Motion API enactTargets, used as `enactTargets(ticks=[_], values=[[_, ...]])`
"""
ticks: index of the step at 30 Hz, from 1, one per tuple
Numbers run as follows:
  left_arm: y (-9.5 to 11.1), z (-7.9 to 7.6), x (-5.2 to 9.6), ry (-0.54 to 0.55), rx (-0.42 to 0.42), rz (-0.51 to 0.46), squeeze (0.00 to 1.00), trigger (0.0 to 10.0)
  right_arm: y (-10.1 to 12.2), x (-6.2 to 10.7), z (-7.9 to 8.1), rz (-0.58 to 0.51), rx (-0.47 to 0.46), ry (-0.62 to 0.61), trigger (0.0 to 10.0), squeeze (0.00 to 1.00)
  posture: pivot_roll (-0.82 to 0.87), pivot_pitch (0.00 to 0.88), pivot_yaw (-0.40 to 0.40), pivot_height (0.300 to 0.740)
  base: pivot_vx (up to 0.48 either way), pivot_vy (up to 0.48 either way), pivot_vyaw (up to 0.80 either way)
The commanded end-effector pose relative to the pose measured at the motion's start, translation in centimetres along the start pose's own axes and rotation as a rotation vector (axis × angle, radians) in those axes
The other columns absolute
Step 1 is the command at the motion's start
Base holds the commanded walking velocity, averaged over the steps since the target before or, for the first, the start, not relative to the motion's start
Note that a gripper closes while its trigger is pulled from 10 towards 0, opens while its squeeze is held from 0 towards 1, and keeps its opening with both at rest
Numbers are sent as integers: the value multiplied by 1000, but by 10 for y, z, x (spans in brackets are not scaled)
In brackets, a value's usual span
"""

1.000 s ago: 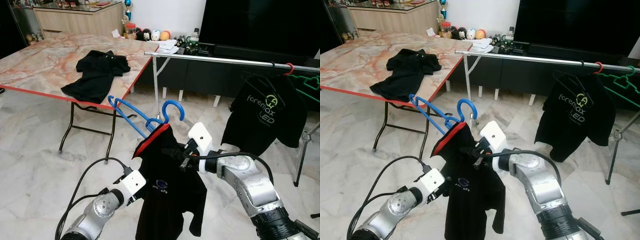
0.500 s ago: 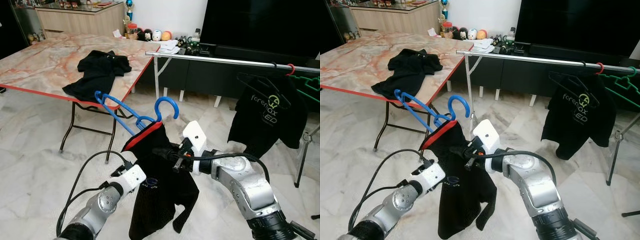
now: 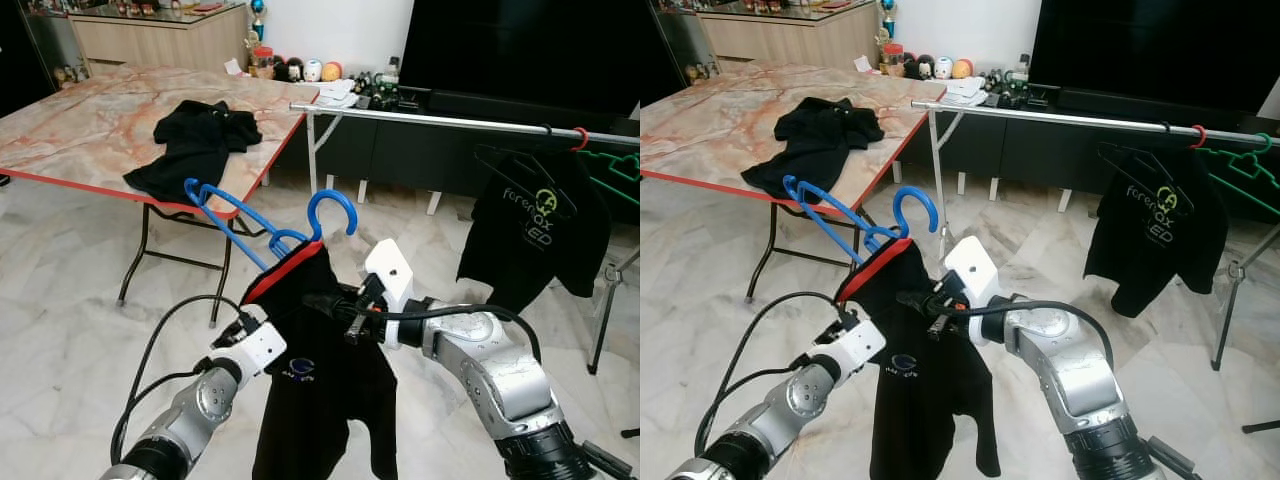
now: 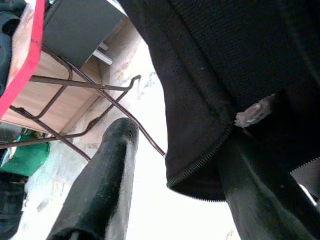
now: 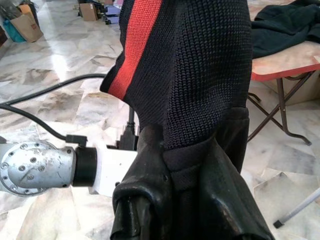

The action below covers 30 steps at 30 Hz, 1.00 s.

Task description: Hang hanger

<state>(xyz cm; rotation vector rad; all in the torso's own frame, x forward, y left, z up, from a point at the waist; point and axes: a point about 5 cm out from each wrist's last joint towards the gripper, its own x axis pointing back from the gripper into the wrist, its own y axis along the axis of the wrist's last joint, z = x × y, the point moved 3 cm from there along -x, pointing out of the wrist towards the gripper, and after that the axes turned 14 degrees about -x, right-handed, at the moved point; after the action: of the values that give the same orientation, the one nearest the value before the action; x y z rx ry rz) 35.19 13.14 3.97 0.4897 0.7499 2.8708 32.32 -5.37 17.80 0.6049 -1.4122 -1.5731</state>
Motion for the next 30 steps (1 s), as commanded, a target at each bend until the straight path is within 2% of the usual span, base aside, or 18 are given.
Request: enactTargets(ticks=[1,4,13,14,20,30], values=[[4,-2,-1,-17,21,-20,0,10000,16,2,8,-49,43,22,0,0,6,49,-50,740,0,0,0],[8,-5,-1,-32,34,-41,0,10000,17,1,9,-54,43,27,0,0,7,48,-50,740,0,0,0],[1,1,-2,19,34,12,0,10000,18,1,13,-55,46,43,0,0,6,49,-52,740,0,0,0],[-1,3,-2,29,43,17,0,0,19,1,14,-56,46,45,0,0,5,51,-51,740,0,0,0],[-2,7,-3,50,49,24,0,0,17,2,15,-45,55,49,0,0,6,51,-51,740,0,0,0],[-1,4,-2,37,60,9,0,0,11,2,19,-19,71,57,0,0,4,52,-51,740,0,0,0]])
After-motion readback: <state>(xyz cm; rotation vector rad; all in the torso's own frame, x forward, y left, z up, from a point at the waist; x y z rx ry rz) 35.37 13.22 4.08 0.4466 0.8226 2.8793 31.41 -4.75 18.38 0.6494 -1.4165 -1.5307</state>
